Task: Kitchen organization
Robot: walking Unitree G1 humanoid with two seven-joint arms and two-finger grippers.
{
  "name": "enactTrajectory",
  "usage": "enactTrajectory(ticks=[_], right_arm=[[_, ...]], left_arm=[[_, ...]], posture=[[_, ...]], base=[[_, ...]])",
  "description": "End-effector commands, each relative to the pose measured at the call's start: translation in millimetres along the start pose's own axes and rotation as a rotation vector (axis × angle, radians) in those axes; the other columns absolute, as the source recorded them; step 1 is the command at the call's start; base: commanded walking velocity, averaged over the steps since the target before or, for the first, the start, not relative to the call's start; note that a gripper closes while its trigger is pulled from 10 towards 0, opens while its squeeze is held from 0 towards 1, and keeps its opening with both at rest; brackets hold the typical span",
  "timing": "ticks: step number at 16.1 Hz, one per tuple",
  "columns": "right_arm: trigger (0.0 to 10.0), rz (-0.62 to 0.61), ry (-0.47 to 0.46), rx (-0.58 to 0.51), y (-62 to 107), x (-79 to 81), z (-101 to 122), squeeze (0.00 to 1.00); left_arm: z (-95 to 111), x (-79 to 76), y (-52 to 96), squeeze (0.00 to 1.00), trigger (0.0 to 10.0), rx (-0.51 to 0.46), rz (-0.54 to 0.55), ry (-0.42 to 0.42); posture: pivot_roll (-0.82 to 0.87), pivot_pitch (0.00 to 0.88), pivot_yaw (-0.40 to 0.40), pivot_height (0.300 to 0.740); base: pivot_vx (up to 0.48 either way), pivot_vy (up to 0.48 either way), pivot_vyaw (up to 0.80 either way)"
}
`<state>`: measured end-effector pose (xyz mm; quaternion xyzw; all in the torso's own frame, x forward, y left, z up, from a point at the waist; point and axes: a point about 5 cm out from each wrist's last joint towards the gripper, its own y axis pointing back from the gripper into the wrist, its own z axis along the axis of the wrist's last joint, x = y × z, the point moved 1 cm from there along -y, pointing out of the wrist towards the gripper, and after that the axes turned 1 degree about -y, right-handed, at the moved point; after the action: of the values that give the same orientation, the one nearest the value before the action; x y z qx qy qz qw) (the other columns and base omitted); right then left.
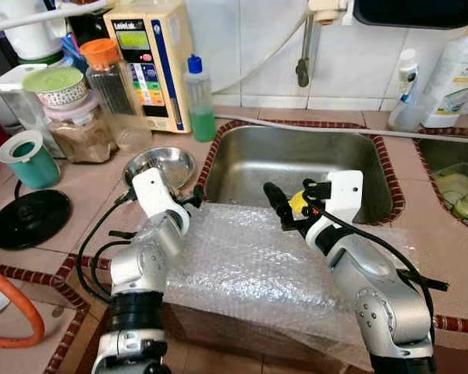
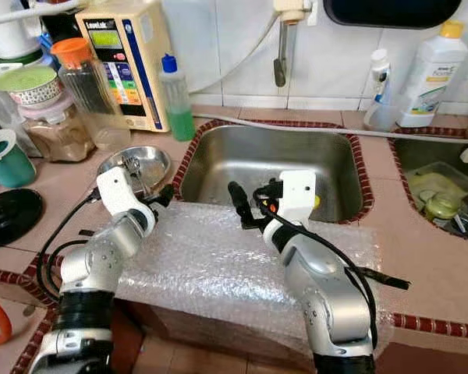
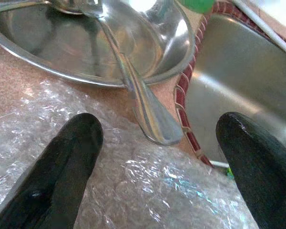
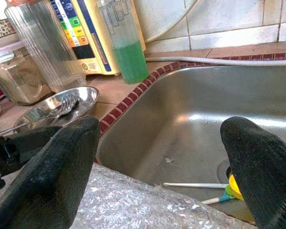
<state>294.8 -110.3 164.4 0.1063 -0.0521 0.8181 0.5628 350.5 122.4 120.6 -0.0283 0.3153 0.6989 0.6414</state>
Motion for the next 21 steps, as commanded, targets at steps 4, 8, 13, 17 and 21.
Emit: enactTrajectory(ticks=[4, 8, 13, 17, 21], right_arm=[[10.0, 0.021, 0.003, -0.016, 0.9, 4.0, 6.0, 0.0], [10.0, 0.018, 0.006, -0.024, 1.0, 4.6, 7.7, 0.0], [10.0, -0.001, -0.004, -0.028, 3.1, 2.8, 5.9, 0.0], [10.0, 0.005, -0.008, -0.024, 1.7, 3.8, 5.3, 0.0], [10.0, 0.002, -0.01, -0.03, 1.7, 4.3, 5.9, 0.0]], left_arm=[[-3.5, 14.6, -12.4, 0.0, 10.0, 0.032, 0.035, 0.11], [9.4, 7.1, -17.9, 0.0, 10.0, -0.013, 0.023, 0.065], [4.1, 20.8, -15.4, 0.0, 10.0, -0.035, 0.092, -0.172], [5.8, 25.4, -21.6, 0.0, 10.0, -0.037, 0.113, -0.135], [19.8, 23.6, -22.1, 0.0, 7.0, -0.084, 0.104, -0.203]], posture=[[-0.1, 0.0, 0.087, 0.74], [-0.11, 0.0, 0.093, 0.74], [-0.11, 0.0, 0.107, 0.74], [-0.09, 0.0, 0.1, 0.74], [-0.1, 0.0, 0.109, 0.74]], base=[[0.0, 0.0, 0.0], [0.0, 0.0, 0.0], [0.0, 0.0, 0.0], [0.0, 0.0, 0.0], [0.0, 0.0, 0.0]])
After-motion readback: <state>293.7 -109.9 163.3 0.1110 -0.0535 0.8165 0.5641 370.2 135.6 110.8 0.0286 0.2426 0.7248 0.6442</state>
